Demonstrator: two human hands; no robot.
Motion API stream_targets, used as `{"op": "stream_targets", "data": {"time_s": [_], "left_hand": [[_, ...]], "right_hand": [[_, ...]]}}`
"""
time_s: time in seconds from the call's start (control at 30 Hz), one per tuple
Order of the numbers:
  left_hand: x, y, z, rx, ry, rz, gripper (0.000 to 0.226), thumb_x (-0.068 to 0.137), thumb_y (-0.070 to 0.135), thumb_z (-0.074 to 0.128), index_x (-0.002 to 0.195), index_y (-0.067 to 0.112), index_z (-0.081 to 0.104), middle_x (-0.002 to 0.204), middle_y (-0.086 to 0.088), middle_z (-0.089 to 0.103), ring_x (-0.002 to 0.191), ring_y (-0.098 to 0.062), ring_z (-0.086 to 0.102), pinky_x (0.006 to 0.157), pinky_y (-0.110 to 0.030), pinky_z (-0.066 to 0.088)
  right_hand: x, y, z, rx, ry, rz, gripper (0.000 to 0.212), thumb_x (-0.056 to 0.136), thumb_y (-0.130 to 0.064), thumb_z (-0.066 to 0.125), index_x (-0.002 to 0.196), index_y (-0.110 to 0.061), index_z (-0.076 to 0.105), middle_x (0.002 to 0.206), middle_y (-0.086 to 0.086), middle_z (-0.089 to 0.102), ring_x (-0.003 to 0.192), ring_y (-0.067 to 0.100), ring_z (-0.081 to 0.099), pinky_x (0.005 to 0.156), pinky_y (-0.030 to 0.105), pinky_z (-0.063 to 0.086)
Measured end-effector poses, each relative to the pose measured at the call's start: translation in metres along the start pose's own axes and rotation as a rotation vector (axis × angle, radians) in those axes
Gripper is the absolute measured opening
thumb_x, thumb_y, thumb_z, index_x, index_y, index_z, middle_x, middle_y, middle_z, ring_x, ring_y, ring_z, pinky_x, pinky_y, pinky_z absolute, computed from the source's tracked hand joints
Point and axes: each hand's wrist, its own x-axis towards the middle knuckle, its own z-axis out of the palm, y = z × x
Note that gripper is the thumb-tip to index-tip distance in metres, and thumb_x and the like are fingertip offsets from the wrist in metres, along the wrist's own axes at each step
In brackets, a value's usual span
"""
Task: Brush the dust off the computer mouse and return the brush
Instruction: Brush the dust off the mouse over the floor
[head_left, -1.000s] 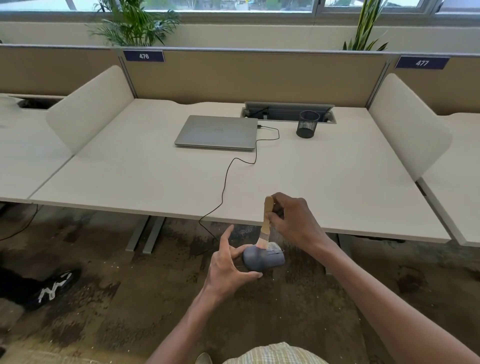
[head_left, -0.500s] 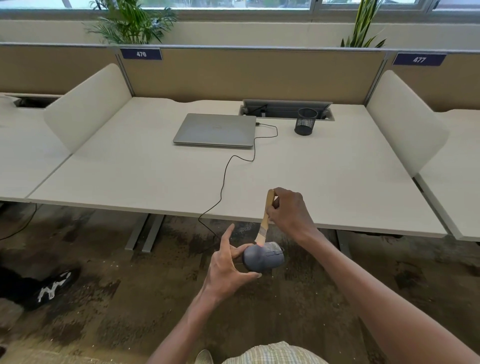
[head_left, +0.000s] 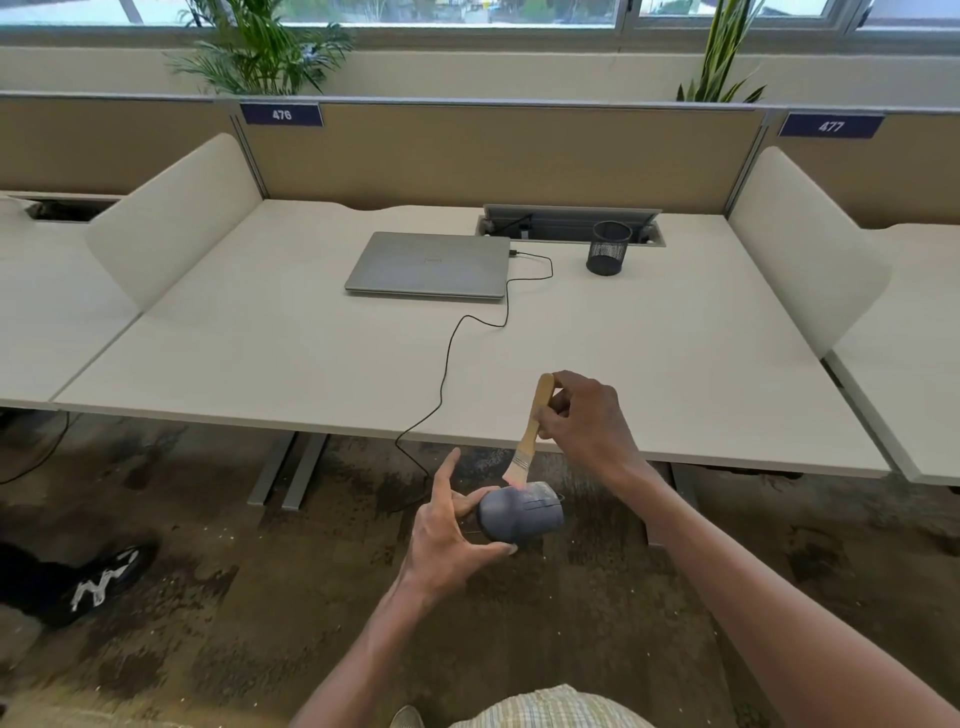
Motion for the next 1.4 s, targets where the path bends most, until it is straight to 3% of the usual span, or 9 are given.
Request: {"op": "stream_targets", "data": {"time_s": [0.13,0.33,0.53,0.77,0.9,1.0,1.13,1.27,1.4], "left_hand": [[0.000,0.000,-0.002,-0.031,0.014,-0.017,0.133,0.055,0.031,0.097,0.156,0.013,0.012,0.116,0.002,0.073,0.097,0.022,0.056,0.086,0.007,0.035],[-0.004,-0.001,-0.002,-0.038,0.010,-0.042,0.134,0.054,0.032,0.097,0.156,0.016,0.012,0.113,0.002,0.074,0.091,0.009,0.062,0.087,0.005,0.039],[-0.004,0.001,-0.003,-0.062,0.032,-0.044,0.132,0.055,0.031,0.097,0.156,0.015,0.013,0.112,0.002,0.074,0.098,0.021,0.058,0.085,0.005,0.039],[-0.006,0.001,-0.001,-0.056,0.013,-0.037,0.131,0.054,0.029,0.098,0.156,0.014,0.015,0.113,0.002,0.074,0.094,0.010,0.062,0.088,0.005,0.038],[-0.006,-0.001,0.000,-0.055,0.020,-0.040,0.132,0.054,0.031,0.098,0.156,0.015,0.015,0.113,0.001,0.074,0.098,0.000,0.065,0.090,0.001,0.041],[-0.005,-0.002,0.000,-0.053,0.028,-0.034,0.131,0.054,0.033,0.097,0.156,0.016,0.015,0.113,0.001,0.074,0.104,-0.006,0.066,0.091,-0.001,0.041],[-0.005,0.002,0.001,-0.042,0.016,-0.021,0.130,0.056,0.029,0.097,0.156,0.015,0.015,0.113,-0.001,0.074,0.099,-0.002,0.063,0.087,0.005,0.038],[-0.005,0.001,0.001,-0.027,0.008,-0.005,0.132,0.055,0.028,0.097,0.156,0.014,0.014,0.109,0.001,0.074,0.092,0.008,0.062,0.084,0.005,0.038],[-0.003,0.004,0.003,-0.020,0.010,0.014,0.132,0.055,0.029,0.097,0.156,0.015,0.013,0.109,0.000,0.074,0.094,0.000,0.064,0.086,0.005,0.039]], "right_hand": [[-0.010,0.000,-0.001,0.046,-0.062,-0.036,0.015,0.089,-0.006,0.070,0.104,-0.007,0.068,0.086,0.007,0.074,0.072,0.018,0.073,0.071,0.031,0.063],[-0.014,0.011,-0.001,0.074,-0.028,-0.036,0.012,0.090,-0.006,0.069,0.101,-0.010,0.065,0.087,0.006,0.072,0.076,0.022,0.073,0.072,0.044,0.063],[-0.024,0.014,-0.008,0.157,-0.029,-0.039,0.014,0.090,-0.003,0.070,0.101,-0.010,0.064,0.087,0.004,0.073,0.079,0.019,0.075,0.073,0.043,0.064],[-0.021,0.022,-0.008,0.116,-0.036,-0.023,0.012,0.092,-0.003,0.067,0.100,-0.011,0.062,0.086,0.004,0.072,0.075,0.018,0.074,0.071,0.042,0.064],[-0.022,0.022,-0.015,0.155,-0.002,0.009,0.013,0.092,0.000,0.066,0.101,-0.010,0.064,0.087,0.005,0.072,0.078,0.019,0.075,0.072,0.036,0.064],[-0.022,0.022,-0.016,0.110,-0.035,-0.008,0.013,0.091,-0.002,0.067,0.101,-0.010,0.064,0.085,0.004,0.072,0.075,0.018,0.074,0.072,0.041,0.064],[-0.019,0.023,-0.013,0.044,-0.029,-0.010,0.014,0.091,-0.003,0.067,0.103,-0.009,0.064,0.085,0.005,0.073,0.073,0.018,0.073,0.073,0.043,0.063],[-0.013,0.007,-0.010,0.066,0.039,-0.025,0.012,0.090,-0.006,0.068,0.101,-0.009,0.067,0.081,0.005,0.074,0.069,0.016,0.073,0.067,0.032,0.063],[0.000,-0.010,0.003,0.021,0.003,0.035,0.008,0.088,-0.007,0.067,0.097,-0.006,0.067,0.081,0.009,0.074,0.068,0.019,0.073,0.064,0.029,0.061]]}}
